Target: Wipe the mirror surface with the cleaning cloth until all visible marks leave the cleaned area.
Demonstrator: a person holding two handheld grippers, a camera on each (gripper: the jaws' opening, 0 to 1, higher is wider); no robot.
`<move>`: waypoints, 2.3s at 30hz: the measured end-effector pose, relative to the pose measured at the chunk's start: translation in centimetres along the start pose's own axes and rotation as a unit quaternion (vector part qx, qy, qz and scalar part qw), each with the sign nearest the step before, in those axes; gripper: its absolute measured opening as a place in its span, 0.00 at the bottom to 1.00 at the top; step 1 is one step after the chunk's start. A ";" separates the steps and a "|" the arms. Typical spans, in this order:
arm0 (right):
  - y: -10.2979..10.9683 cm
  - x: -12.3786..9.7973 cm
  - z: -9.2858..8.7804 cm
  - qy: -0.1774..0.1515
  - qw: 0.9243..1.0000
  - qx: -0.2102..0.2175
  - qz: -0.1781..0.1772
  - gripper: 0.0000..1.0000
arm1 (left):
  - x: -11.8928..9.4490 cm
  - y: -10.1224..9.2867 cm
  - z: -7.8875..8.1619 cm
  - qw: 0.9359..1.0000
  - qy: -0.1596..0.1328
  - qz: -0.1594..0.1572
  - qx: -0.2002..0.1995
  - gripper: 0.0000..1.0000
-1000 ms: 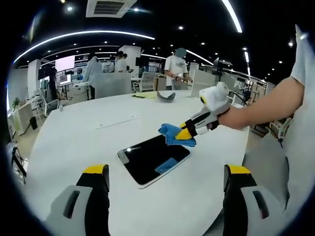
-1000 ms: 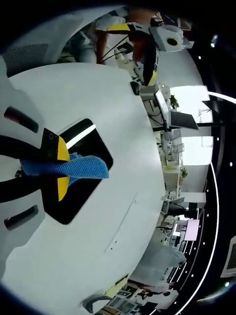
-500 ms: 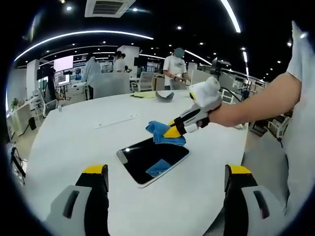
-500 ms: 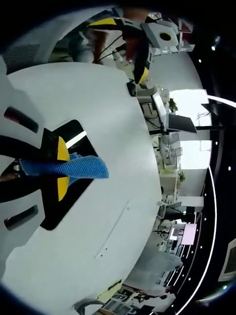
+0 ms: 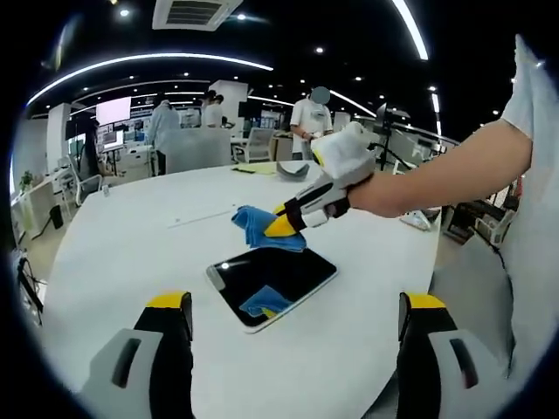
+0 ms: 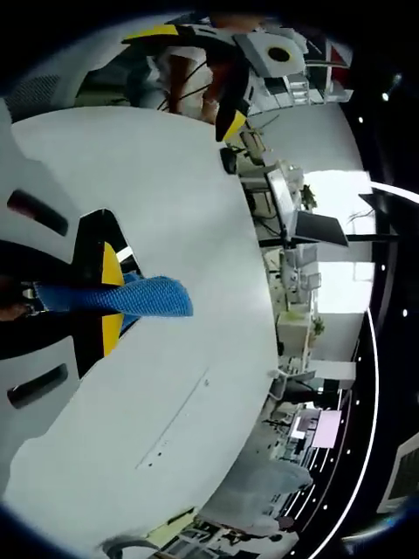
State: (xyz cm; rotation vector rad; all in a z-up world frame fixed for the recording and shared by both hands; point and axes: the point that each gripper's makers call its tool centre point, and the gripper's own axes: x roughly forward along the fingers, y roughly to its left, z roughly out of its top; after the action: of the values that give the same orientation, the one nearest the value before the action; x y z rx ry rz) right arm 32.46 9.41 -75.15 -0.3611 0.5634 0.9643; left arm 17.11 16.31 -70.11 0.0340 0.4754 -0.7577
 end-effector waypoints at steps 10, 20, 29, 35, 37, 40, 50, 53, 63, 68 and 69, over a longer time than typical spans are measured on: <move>-0.6 2.5 1.6 0.011 0.999 -0.025 0.016 0.04 | 0.2 0.1 -0.7 1.000 0.004 -0.004 -0.002 0.99; -1.2 4.9 2.5 0.026 0.998 -0.040 0.039 0.04 | 0.9 0.2 -1.5 1.000 0.013 -0.011 0.000 0.99; -0.8 7.0 2.1 0.028 0.998 -0.037 0.049 0.04 | 1.2 0.8 -1.4 1.000 0.008 -0.007 -0.010 0.99; -0.8 7.4 2.0 0.025 0.998 -0.034 0.050 0.04 | 1.5 1.3 -1.7 1.000 0.011 -0.007 -0.013 0.98; -1.0 7.6 1.8 0.024 0.998 -0.028 0.047 0.04 | 1.6 1.4 -1.8 1.000 0.012 -0.007 -0.012 0.98; -1.1 7.9 1.5 0.025 0.998 -0.026 0.047 0.04 | 1.8 1.6 -1.8 1.000 0.012 -0.007 -0.015 0.98; -0.9 9.3 0.8 0.023 0.999 -0.012 0.047 0.04 | 1.9 1.7 -2.3 0.999 0.016 -0.014 -0.028 0.98; -1.0 9.7 0.6 0.022 0.999 -0.003 0.045 0.04 | 1.9 1.8 -2.3 0.999 0.013 -0.013 -0.031 0.98; -1.2 10.5 0.0 0.023 0.999 -0.001 0.044 0.04 | 1.8 1.8 -2.9 0.999 0.019 -0.013 -0.037 0.98; -1.0 10.8 -0.3 0.027 0.998 -0.014 0.046 0.04 | 1.8 2.1 -2.9 0.999 0.018 -0.009 -0.039 0.98; -1.0 10.8 -0.3 0.025 0.999 -0.008 0.047 0.04 | 1.8 2.2 -2.9 0.999 0.018 -0.008 -0.040 0.98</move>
State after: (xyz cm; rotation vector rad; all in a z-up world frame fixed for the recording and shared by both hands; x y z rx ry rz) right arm 38.02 15.91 -81.86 -0.3765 0.6239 1.0532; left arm 18.52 17.31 -73.76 -0.0300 0.5400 -0.7550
